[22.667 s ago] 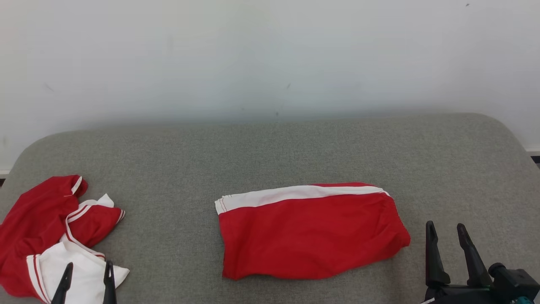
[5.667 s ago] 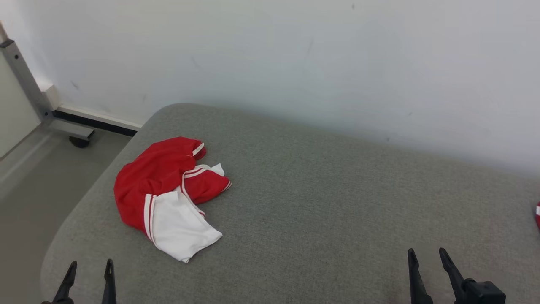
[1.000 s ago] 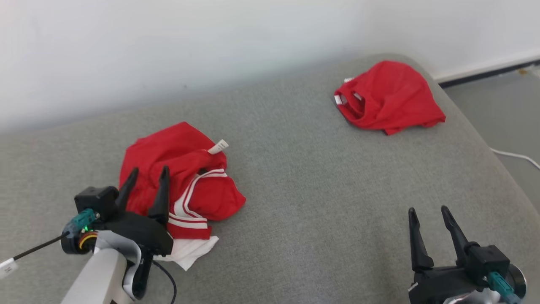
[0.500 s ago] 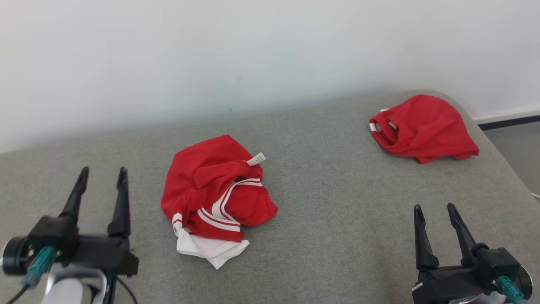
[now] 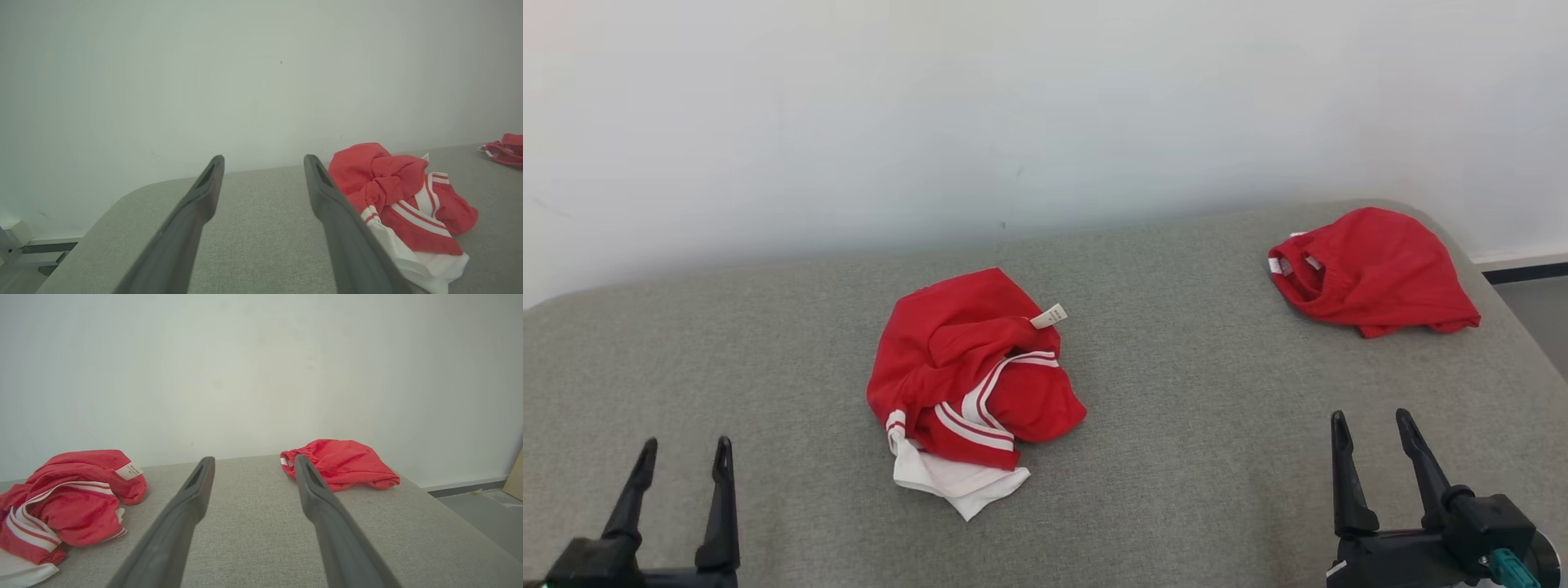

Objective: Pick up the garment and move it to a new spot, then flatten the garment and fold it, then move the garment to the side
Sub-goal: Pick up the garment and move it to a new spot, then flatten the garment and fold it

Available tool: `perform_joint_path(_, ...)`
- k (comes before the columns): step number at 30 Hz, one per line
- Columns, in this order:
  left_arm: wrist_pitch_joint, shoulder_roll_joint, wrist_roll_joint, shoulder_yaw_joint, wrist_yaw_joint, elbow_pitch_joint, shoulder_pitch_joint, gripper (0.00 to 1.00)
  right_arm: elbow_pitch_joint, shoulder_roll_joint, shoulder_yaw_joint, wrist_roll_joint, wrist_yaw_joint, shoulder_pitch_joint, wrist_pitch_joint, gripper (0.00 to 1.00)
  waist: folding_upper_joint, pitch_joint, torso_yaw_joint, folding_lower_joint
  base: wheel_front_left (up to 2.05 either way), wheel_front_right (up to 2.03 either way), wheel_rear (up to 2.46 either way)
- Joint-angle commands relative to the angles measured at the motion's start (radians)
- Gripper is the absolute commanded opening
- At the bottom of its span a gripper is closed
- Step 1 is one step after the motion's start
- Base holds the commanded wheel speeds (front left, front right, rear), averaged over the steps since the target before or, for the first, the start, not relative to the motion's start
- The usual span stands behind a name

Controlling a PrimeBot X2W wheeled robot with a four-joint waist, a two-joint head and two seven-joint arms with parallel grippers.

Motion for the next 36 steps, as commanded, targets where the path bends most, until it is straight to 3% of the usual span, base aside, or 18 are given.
perform_joint_path(1,-0.003,-0.008,-0.005,0.009,-0.006,-0.004,0.023,1.00,0.003,-0.001,0.001,-0.006,-0.002,0.006,0.000,1.00,0.0000,-0.002,0.008,0.0001,0.00,0.00,0.00)
perform_joint_path(9,-0.003,-0.033,0.005,0.033,-0.028,0.006,0.084,1.00,0.019,-0.012,0.025,0.013,-0.002,0.022,0.000,1.00,0.0000,-0.016,0.042,0.0001,0.00,0.00,0.00)
perform_joint_path(25,-0.003,-0.068,0.016,0.060,-0.030,0.012,0.139,1.00,0.050,-0.040,0.073,0.034,-0.002,0.045,0.000,1.00,0.0000,-0.047,0.088,0.0001,0.00,0.00,0.00)
perform_joint_path(36,-0.003,-0.066,0.027,0.051,-0.049,0.036,0.148,1.00,0.063,-0.043,0.094,0.047,-0.002,0.053,0.000,1.00,0.0000,-0.058,0.096,0.0001,0.00,0.00,0.00)
